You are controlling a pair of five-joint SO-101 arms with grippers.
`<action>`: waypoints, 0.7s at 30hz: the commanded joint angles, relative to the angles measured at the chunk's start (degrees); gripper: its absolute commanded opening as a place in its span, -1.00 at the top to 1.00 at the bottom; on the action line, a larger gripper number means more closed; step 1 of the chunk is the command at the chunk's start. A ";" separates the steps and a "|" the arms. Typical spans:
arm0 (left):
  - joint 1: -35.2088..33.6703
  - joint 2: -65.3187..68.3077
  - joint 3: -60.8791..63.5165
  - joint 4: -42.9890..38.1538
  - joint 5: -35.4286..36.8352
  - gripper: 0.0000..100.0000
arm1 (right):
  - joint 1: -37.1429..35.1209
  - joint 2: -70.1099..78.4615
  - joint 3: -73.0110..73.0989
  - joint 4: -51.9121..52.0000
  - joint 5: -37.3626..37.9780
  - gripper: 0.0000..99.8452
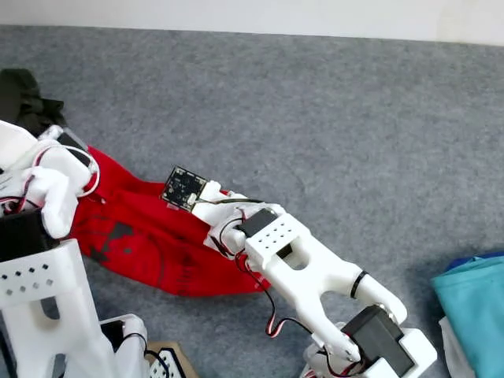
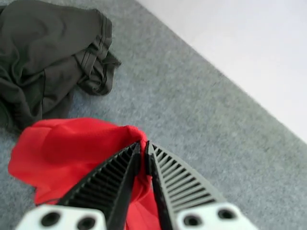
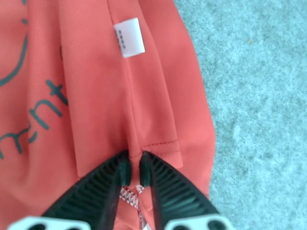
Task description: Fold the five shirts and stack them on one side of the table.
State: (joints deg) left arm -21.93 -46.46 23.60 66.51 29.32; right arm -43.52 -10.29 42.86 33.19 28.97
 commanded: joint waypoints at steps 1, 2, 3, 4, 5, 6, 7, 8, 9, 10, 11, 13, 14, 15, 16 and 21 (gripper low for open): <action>1.01 -0.48 0.75 -1.14 0.26 0.98 | 2.15 -0.40 -2.77 -1.36 -0.35 0.93; 1.01 -0.48 0.92 -1.14 0.26 0.98 | 2.51 -0.40 -2.77 -1.36 -0.44 0.93; 1.01 -0.48 1.01 -1.14 0.26 0.98 | 3.30 -0.48 -2.86 -1.36 -0.44 0.93; 1.01 -0.48 1.10 -1.14 0.26 0.98 | 4.09 -0.66 -2.95 -1.36 -0.44 0.93; 1.01 -0.48 1.10 -1.14 0.26 0.98 | 4.79 -1.36 -3.21 -1.36 -0.44 0.93; 1.01 -0.48 1.10 -1.14 0.26 0.98 | 5.58 -2.59 -3.47 -1.19 -0.88 0.93; 1.01 -0.48 1.10 -1.14 0.26 0.98 | 6.73 -4.18 -3.47 -1.10 -2.37 0.93; 1.01 -0.48 1.10 -1.14 0.26 0.98 | 8.04 -6.46 -3.56 -1.10 -4.40 0.93; 1.01 -0.48 1.10 -1.14 0.26 0.98 | 9.19 -8.84 -3.56 -1.10 -6.51 0.93; 1.01 -0.48 1.01 -1.14 0.26 0.98 | 10.51 -11.65 -3.56 -1.10 -8.35 0.93; 1.01 -0.48 1.01 -1.14 0.26 0.98 | 11.47 -14.20 -3.30 -1.01 -9.85 0.93; 1.01 -0.48 0.92 -1.14 0.26 0.98 | 12.79 -18.86 -1.89 0.75 -11.25 0.93; 1.01 -0.48 0.92 -1.14 0.26 0.98 | 13.14 -21.23 -0.92 1.45 -11.16 0.93; 1.01 -0.48 0.92 -1.14 0.26 0.98 | 13.58 -23.25 -0.13 1.98 -11.34 0.93; 1.01 -0.48 0.92 -1.14 0.26 0.98 | 14.20 -25.19 0.75 2.77 -11.43 0.94; 1.01 -0.48 1.10 -2.37 0.26 0.98 | 18.07 -34.33 3.38 3.47 -11.25 0.98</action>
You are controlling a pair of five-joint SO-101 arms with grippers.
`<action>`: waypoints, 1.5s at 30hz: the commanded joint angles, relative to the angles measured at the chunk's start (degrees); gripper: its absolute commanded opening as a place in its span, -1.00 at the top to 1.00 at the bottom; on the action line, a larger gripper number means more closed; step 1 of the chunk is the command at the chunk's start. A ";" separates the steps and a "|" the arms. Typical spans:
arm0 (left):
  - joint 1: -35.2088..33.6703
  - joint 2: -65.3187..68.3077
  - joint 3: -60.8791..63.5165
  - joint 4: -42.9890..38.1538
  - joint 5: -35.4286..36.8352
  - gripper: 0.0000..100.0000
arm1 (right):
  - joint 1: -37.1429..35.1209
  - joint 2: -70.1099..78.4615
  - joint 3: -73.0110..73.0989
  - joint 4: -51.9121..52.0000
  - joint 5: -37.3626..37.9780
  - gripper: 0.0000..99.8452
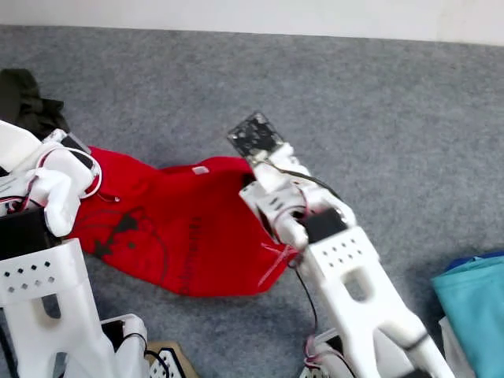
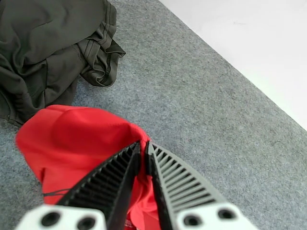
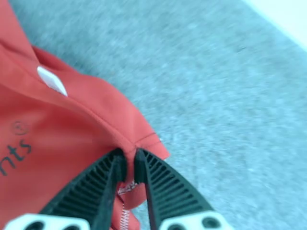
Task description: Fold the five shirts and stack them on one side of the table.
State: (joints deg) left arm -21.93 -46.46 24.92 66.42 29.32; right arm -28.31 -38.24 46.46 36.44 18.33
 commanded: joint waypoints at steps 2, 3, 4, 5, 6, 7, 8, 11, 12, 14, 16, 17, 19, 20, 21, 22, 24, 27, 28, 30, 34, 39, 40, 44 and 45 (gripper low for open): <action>1.01 -0.04 -0.22 -4.22 0.26 0.98 | 4.26 -9.19 -0.13 0.40 -0.53 0.99; 1.10 0.04 -0.22 -5.89 0.35 0.98 | 4.88 -10.42 -0.31 1.71 -0.53 0.99; 1.10 0.13 -0.22 -7.47 0.35 0.98 | 5.32 -11.30 -0.92 3.74 -0.53 0.99; 1.36 0.22 -0.22 -8.62 0.35 0.99 | 5.58 -12.00 -2.51 6.11 -0.70 0.99; 1.98 0.22 -0.57 -8.97 0.35 0.99 | 6.11 -12.44 -4.53 9.10 -0.79 0.99; 2.59 0.13 -1.01 -8.79 0.26 0.99 | 6.73 -12.70 -6.90 12.53 -0.79 0.99; 3.21 0.13 -1.98 -8.35 0.18 0.99 | 7.25 -12.70 -9.45 15.60 -0.79 0.99; 3.30 0.13 -5.93 -5.98 0.09 0.99 | 9.98 -12.88 -18.07 23.34 -0.88 0.99; 3.21 0.13 -7.52 -5.54 0.18 0.99 | 10.95 -13.05 -21.05 25.36 -0.88 0.99; 3.21 0.13 -11.38 -4.13 0.18 0.99 | 12.88 -13.14 -26.95 29.05 -0.88 0.99; 3.21 0.04 -15.69 -2.73 0.18 0.99 | 14.46 -13.14 -32.92 32.66 -0.88 0.99; 3.21 -0.22 -17.63 -2.55 0.26 0.99 | 14.90 -13.14 -35.91 34.33 -0.88 0.99; 3.21 -0.40 -21.32 -2.55 0.26 0.99 | 14.99 -13.14 -41.45 37.58 -0.62 0.99; 3.21 -0.48 -23.43 -2.29 0.26 0.99 | 14.99 -13.14 -44.26 39.34 -0.62 0.99; 3.21 -0.48 -25.71 -1.67 0.26 0.99 | 14.99 -13.14 -46.81 41.10 -0.62 0.99; 3.21 -0.48 -27.91 -0.53 0.18 0.99 | 14.99 -13.14 -49.27 42.95 -0.62 0.99; 3.21 -0.48 -31.96 2.55 0.09 0.99 | 14.73 -12.88 -53.76 46.99 -0.79 0.99; 3.21 -0.48 -37.49 8.09 0.09 0.99 | 14.73 -12.88 -59.03 52.35 -0.79 0.99; 3.21 -0.48 -39.34 9.85 0.09 0.99 | 14.73 -12.97 -60.62 53.76 -0.79 0.99; 3.21 -0.48 -43.21 13.10 0.00 0.99 | 14.73 -13.05 -63.96 56.40 -0.79 0.99; 3.21 -0.48 -51.21 17.76 0.00 0.99 | 14.73 -13.23 -71.25 60.26 -0.79 0.99; 3.21 -0.48 -59.12 20.75 0.00 0.99 | 14.73 -13.23 -79.52 62.81 -0.53 0.99; 3.21 -0.57 -60.26 20.75 0.00 0.99 | 14.73 -13.23 -80.40 63.25 -0.53 0.99; 3.21 -3.21 -62.73 20.13 0.00 0.99 | 14.73 -13.23 -81.19 63.25 -0.53 0.99; 3.21 -4.44 -62.81 20.13 0.00 0.99 | 14.73 -13.23 -81.19 63.25 -0.53 0.99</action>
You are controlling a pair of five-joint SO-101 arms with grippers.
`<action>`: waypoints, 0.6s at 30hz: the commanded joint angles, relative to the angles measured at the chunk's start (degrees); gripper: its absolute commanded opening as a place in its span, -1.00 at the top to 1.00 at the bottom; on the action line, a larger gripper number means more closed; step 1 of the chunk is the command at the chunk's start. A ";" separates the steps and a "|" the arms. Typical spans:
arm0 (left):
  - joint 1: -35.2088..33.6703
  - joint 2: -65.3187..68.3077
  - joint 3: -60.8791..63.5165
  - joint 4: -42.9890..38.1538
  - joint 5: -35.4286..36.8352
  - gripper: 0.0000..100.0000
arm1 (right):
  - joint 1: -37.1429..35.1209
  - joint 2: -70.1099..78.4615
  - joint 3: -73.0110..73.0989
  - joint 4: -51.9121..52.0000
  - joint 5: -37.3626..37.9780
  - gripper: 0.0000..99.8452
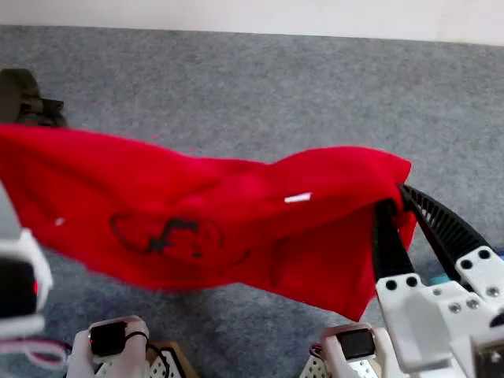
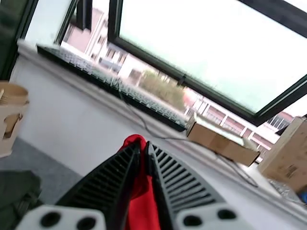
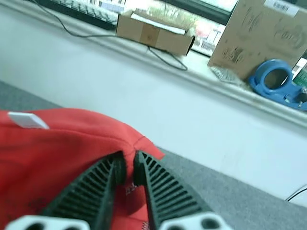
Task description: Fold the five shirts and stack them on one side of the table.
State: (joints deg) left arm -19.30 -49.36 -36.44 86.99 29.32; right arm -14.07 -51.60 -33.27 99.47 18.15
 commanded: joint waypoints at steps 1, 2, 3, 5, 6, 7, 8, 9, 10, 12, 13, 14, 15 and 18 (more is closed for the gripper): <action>0.57 -2.77 -1.45 -0.44 0.00 0.99 | 0.48 0.13 -1.45 0.22 -0.35 0.99; 0.57 -3.82 -1.27 -0.44 0.00 0.99 | 0.48 0.22 -1.27 0.22 -0.35 0.99; 0.57 -4.53 -1.19 -0.44 0.00 0.99 | 0.48 0.40 -1.19 0.22 -0.44 0.99; 0.57 -4.70 -0.22 -0.44 0.00 0.99 | 0.48 0.57 -0.92 0.22 -0.62 0.99; 0.57 -4.18 1.10 -0.44 0.00 0.99 | 0.48 0.66 -0.92 0.22 -0.62 0.99; 0.57 -3.38 2.51 -0.53 0.09 0.99 | 0.48 0.66 -0.75 0.22 -0.62 0.99; 0.57 -2.33 4.35 -1.41 0.09 0.99 | 0.48 0.66 0.04 -0.13 -0.62 0.99; 0.57 -1.19 6.55 -2.90 0.18 0.99 | 0.48 0.66 1.10 -0.40 -0.62 0.99; 0.57 -0.04 8.84 -4.75 0.26 0.99 | 0.48 0.66 2.51 -1.10 -0.62 0.99; 0.57 2.15 13.14 -8.26 0.26 0.99 | 0.48 0.75 6.90 -3.12 -0.53 0.99; 0.57 3.12 15.34 -10.20 0.26 0.99 | 0.48 0.75 9.89 -4.62 -0.53 0.99; 0.57 4.00 17.80 -12.31 0.26 0.99 | 0.48 0.75 13.32 -6.29 -0.53 0.99; 0.57 4.97 20.18 -14.59 0.26 0.99 | 0.48 0.75 16.92 -8.22 -0.44 0.99; 0.57 7.52 28.00 -22.86 0.35 0.99 | 0.48 0.75 28.88 -16.75 -0.44 0.99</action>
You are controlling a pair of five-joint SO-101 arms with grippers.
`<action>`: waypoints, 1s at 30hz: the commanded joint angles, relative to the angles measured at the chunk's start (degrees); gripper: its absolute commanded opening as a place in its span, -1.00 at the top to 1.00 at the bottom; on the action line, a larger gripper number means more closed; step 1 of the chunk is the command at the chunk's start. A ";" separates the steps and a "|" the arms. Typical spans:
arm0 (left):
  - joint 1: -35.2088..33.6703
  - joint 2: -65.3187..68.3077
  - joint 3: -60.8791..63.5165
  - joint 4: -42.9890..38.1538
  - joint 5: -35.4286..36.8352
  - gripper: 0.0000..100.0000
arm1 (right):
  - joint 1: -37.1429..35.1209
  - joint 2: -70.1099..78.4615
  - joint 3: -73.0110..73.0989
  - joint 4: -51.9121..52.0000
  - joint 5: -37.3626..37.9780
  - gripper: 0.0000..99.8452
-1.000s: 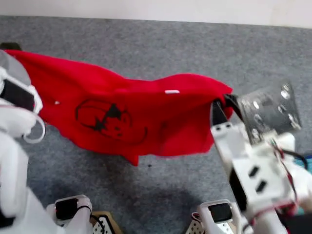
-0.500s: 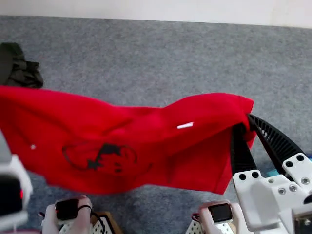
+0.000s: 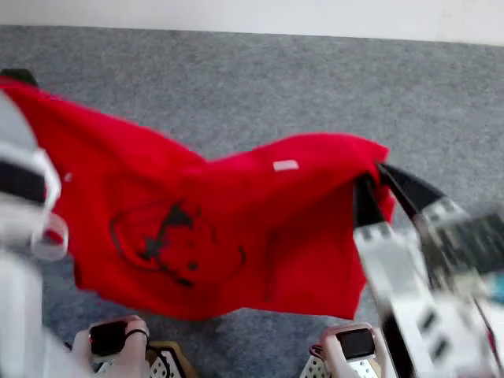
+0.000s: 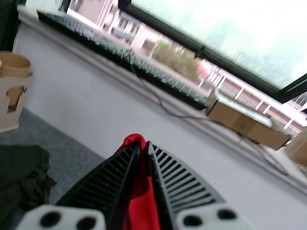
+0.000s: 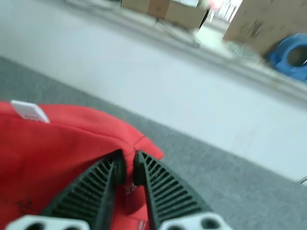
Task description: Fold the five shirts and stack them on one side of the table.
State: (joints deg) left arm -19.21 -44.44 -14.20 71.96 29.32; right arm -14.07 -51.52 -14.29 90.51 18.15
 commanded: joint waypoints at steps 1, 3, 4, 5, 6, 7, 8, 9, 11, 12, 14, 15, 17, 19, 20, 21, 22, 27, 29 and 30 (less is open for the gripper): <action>0.48 3.56 8.48 -10.73 0.35 0.99 | 0.48 0.66 14.20 -11.65 -0.44 0.99; 0.57 5.58 14.02 -16.70 0.35 0.98 | 0.48 0.66 22.11 -19.12 -0.44 0.99; 0.66 6.90 16.75 -19.78 0.35 0.98 | 0.48 0.66 26.24 -23.52 -0.35 0.99; 0.75 8.31 19.21 -22.59 0.18 0.98 | 0.48 0.66 30.37 -27.65 -0.35 0.99; 0.75 9.98 21.23 -25.49 0.09 0.98 | 0.48 0.66 34.68 -32.31 -0.35 0.99; 0.75 11.74 22.73 -27.96 0.09 0.98 | 0.57 0.66 38.29 -36.26 -0.35 0.99; 0.84 13.93 23.78 -30.15 0.09 0.98 | 0.66 0.66 41.98 -40.40 -0.35 0.99; 0.84 16.13 24.13 -31.74 0.09 0.98 | 0.75 0.66 45.32 -44.18 -0.35 0.99; 0.84 21.05 23.96 -33.93 0.18 0.98 | 0.84 0.75 51.30 -51.47 -0.35 0.99; 0.84 23.52 23.69 -35.34 0.26 0.98 | 0.84 0.75 54.20 -55.16 -0.35 0.99; 0.84 28.26 22.11 -37.89 0.26 0.98 | 1.10 0.75 59.65 -63.87 -0.35 0.99; 0.84 30.46 21.32 -39.03 0.26 0.98 | 1.63 0.75 62.20 -68.44 -0.35 0.99; 0.84 34.07 19.56 -41.05 0.35 0.98 | 2.77 0.75 67.21 -78.37 -0.35 0.99; 1.63 36.97 17.71 -41.49 0.09 0.98 | 4.09 0.75 71.87 -88.22 -0.35 0.99; 2.07 37.93 17.19 -41.41 0.09 0.95 | 4.44 0.92 73.98 -92.88 -0.35 0.99; 2.68 38.64 17.01 -41.41 0.00 0.89 | 4.53 1.63 75.65 -96.92 -0.09 0.99; 3.47 39.34 17.01 -41.41 0.00 0.80 | 4.53 2.86 77.14 -100.70 1.41 0.99; 7.87 42.42 17.71 -37.27 0.09 0.19 | 4.26 12.35 78.99 -110.29 6.68 0.96; 7.96 43.65 17.54 -36.66 0.09 -0.03 | 4.44 15.52 78.99 -110.90 6.59 0.84; 7.78 44.09 17.45 -36.75 0.00 -0.11 | 4.53 16.75 78.99 -110.90 6.51 0.75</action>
State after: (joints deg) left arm -12.09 -0.40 5.93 34.86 29.32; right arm -10.37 -37.19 65.19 -17.80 23.87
